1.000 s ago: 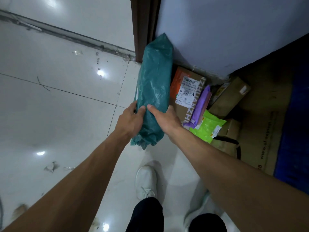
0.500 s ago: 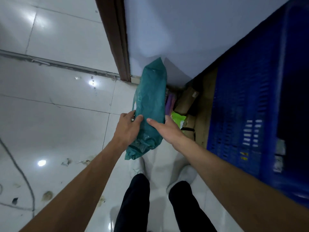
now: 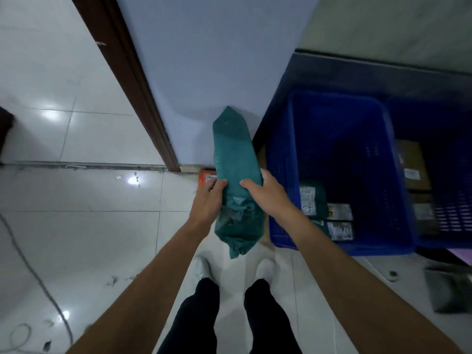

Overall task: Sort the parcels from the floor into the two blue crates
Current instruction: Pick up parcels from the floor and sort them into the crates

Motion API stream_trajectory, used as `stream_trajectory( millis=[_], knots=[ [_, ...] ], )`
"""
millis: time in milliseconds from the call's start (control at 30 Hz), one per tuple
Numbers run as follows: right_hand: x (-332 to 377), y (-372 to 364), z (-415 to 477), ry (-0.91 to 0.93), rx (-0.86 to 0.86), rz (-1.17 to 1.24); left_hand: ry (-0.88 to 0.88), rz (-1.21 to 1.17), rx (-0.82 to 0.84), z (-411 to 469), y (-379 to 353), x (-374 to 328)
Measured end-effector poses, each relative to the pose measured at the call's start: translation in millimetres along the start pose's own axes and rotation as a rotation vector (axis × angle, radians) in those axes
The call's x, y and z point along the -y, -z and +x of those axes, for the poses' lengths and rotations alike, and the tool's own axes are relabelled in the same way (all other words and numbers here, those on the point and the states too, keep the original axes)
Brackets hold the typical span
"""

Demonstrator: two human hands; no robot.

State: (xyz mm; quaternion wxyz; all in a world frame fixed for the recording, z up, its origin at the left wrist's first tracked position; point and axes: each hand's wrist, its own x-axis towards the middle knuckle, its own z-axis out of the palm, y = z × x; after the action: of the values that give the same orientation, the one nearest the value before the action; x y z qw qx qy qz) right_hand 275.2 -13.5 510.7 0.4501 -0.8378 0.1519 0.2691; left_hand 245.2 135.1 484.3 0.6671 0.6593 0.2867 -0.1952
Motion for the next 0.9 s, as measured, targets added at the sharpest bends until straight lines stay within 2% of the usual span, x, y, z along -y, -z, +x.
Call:
stream_trajectory(
  millis=[133, 333, 500, 733, 900],
  knots=[
    [12, 62, -58, 0.005, -0.058, 0.041, -0.04, -0.012, 0.025, -49, -29, -35],
    [10, 139, -141, -0.023, -0.2, 0.149, -0.22, 0.01, 0.164, -118, -90, -72],
    [-12, 203, -196, -0.006, -0.319, 0.247, -0.244, 0.039, 0.292, -160, -154, -81],
    [-75, 294, -256, 0.029, -0.458, 0.174, -0.247, -0.027, 0.444, -232, -267, -65],
    [-139, 356, -285, 0.074, -0.548, 0.193, -0.296, -0.042, 0.445, -282, -353, -53]
  ],
)
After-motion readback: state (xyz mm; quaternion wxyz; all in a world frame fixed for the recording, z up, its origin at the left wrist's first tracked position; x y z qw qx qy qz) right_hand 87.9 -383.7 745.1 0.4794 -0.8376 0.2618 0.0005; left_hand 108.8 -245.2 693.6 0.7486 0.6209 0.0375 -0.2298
